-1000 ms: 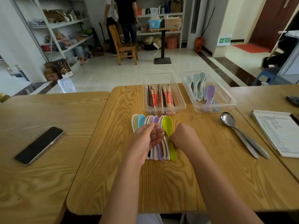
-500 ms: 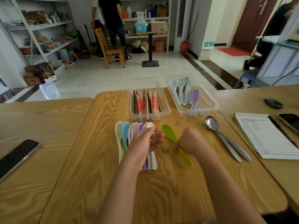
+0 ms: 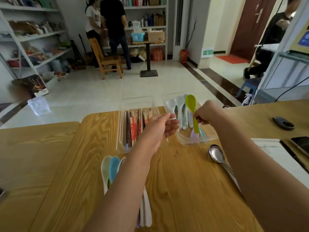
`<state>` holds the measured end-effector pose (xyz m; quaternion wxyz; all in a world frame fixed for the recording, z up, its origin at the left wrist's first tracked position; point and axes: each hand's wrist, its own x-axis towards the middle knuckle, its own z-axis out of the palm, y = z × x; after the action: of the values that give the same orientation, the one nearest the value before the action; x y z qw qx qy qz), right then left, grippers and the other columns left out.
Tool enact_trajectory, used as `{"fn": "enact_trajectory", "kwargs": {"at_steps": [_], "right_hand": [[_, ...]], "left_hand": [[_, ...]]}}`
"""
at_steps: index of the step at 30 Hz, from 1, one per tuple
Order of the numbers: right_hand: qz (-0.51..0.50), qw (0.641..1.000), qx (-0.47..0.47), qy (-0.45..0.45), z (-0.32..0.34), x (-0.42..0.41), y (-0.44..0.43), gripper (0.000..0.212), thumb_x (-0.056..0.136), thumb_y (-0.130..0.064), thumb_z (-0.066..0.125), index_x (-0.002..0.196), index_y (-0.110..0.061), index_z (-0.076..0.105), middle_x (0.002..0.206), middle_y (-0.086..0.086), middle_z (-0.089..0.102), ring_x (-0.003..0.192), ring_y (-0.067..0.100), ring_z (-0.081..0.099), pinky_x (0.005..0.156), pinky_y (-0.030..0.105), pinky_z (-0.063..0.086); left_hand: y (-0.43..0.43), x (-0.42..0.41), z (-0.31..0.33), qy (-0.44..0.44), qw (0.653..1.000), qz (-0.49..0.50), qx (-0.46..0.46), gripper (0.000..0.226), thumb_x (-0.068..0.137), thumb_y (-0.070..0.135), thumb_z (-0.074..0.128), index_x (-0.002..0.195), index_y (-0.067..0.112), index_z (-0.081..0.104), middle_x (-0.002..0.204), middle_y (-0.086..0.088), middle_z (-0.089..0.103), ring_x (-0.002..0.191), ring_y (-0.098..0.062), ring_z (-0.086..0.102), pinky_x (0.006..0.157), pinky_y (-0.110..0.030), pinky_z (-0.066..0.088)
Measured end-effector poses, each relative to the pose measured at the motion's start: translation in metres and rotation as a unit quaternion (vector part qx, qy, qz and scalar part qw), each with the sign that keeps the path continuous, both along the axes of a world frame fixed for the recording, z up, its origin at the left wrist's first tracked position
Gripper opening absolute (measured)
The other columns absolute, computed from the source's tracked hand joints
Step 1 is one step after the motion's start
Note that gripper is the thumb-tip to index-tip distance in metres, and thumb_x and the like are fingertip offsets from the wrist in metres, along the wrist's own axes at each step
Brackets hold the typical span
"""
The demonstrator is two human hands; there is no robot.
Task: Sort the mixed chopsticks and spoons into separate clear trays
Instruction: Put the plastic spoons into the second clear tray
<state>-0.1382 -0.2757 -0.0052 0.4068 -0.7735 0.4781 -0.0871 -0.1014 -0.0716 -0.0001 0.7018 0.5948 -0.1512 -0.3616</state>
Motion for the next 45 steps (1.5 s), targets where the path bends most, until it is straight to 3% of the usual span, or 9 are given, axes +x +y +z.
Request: {"fn": "enact_trajectory", "kwargs": {"at_steps": [7,14,18,22,25,31,37,41,45], "right_hand": [[0.035,0.998,-0.025,0.039,-0.049,0.032,-0.010,0.026,0.083,0.002,0.062,0.058,0.001,0.061,0.048,0.016,0.063,0.040,0.024,0.056,0.054,0.035,0.052],[0.105,0.990,-0.045,0.084,-0.038,0.021,0.007,0.022,0.085,-0.003,0.066,0.068,-0.007,0.054,0.064,0.009,0.063,0.044,0.014,0.059,0.031,0.015,0.040],[0.092,0.985,-0.067,0.128,-0.036,0.023,0.009,0.014,0.086,-0.009,0.071,0.087,0.000,0.060,0.044,0.004,0.060,0.037,0.011,0.055,0.036,0.019,0.041],[0.068,0.991,-0.097,0.058,-0.032,0.021,0.007,0.023,0.085,-0.015,0.073,0.068,-0.003,0.067,0.049,0.005,0.065,0.035,0.012,0.057,0.051,0.025,0.052],[0.062,0.996,-0.066,0.007,-0.020,0.014,0.018,0.017,0.085,-0.014,0.074,0.076,0.001,0.074,0.058,0.007,0.067,0.051,0.018,0.061,0.071,0.037,0.060],[0.099,0.981,0.003,-0.166,0.002,-0.026,0.077,0.015,0.093,-0.014,0.066,0.089,0.000,0.070,0.074,0.014,0.070,0.049,0.009,0.060,0.043,0.017,0.047],[0.106,0.942,0.068,-0.311,0.003,-0.059,0.146,0.013,0.094,-0.012,0.064,0.087,-0.003,0.070,0.075,0.013,0.070,0.060,0.015,0.065,0.056,0.028,0.051],[0.111,0.935,0.117,-0.316,-0.016,-0.087,0.195,0.013,0.094,-0.009,0.063,0.086,-0.001,0.070,0.071,0.009,0.070,0.058,0.013,0.065,0.053,0.027,0.049],[0.125,0.960,0.123,-0.219,-0.046,-0.094,0.227,0.013,0.091,-0.009,0.066,0.081,-0.001,0.071,0.071,0.012,0.070,0.053,0.013,0.062,0.047,0.024,0.047]], "left_hand": [[-0.015,0.022,-0.010,-0.004,1.000,0.004,0.010,0.027,0.105,0.019,0.042,0.113,0.004,0.062,0.091,-0.010,0.072,0.080,-0.018,0.067,0.077,-0.029,0.055],[-0.017,0.024,-0.022,0.002,1.000,0.006,0.021,0.025,0.105,0.019,0.043,0.109,0.006,0.064,0.095,-0.011,0.072,0.082,-0.018,0.068,0.077,-0.029,0.055],[-0.016,0.023,-0.026,0.006,1.000,0.004,0.025,0.025,0.105,0.019,0.043,0.108,0.007,0.064,0.092,-0.010,0.073,0.081,-0.018,0.069,0.073,-0.027,0.055],[-0.012,0.022,-0.024,0.008,1.000,0.006,0.027,0.025,0.105,0.019,0.042,0.109,0.006,0.063,0.092,-0.009,0.072,0.080,-0.018,0.068,0.072,-0.027,0.055],[-0.009,0.020,-0.020,0.012,1.000,0.010,0.022,0.025,0.105,0.019,0.042,0.109,0.005,0.063,0.090,-0.008,0.073,0.080,-0.017,0.067,0.071,-0.026,0.055],[0.009,0.006,-0.002,0.008,1.000,0.022,0.001,0.027,0.105,0.021,0.044,0.112,0.004,0.064,0.095,-0.011,0.072,0.080,-0.017,0.068,0.069,-0.025,0.056],[0.058,-0.024,0.012,-0.010,0.993,0.086,-0.078,0.027,0.105,0.022,0.042,0.104,0.008,0.065,0.089,-0.009,0.072,0.077,-0.016,0.068,0.071,-0.027,0.055],[0.121,-0.051,-0.013,0.026,0.984,0.142,-0.107,0.028,0.104,0.022,0.044,0.105,0.006,0.067,0.092,-0.011,0.072,0.080,-0.018,0.068,0.073,-0.028,0.056],[0.163,-0.065,-0.044,0.045,0.984,0.166,-0.052,0.029,0.105,0.023,0.043,0.098,0.007,0.067,0.093,-0.012,0.072,0.079,-0.018,0.067,0.075,-0.029,0.055]]}}
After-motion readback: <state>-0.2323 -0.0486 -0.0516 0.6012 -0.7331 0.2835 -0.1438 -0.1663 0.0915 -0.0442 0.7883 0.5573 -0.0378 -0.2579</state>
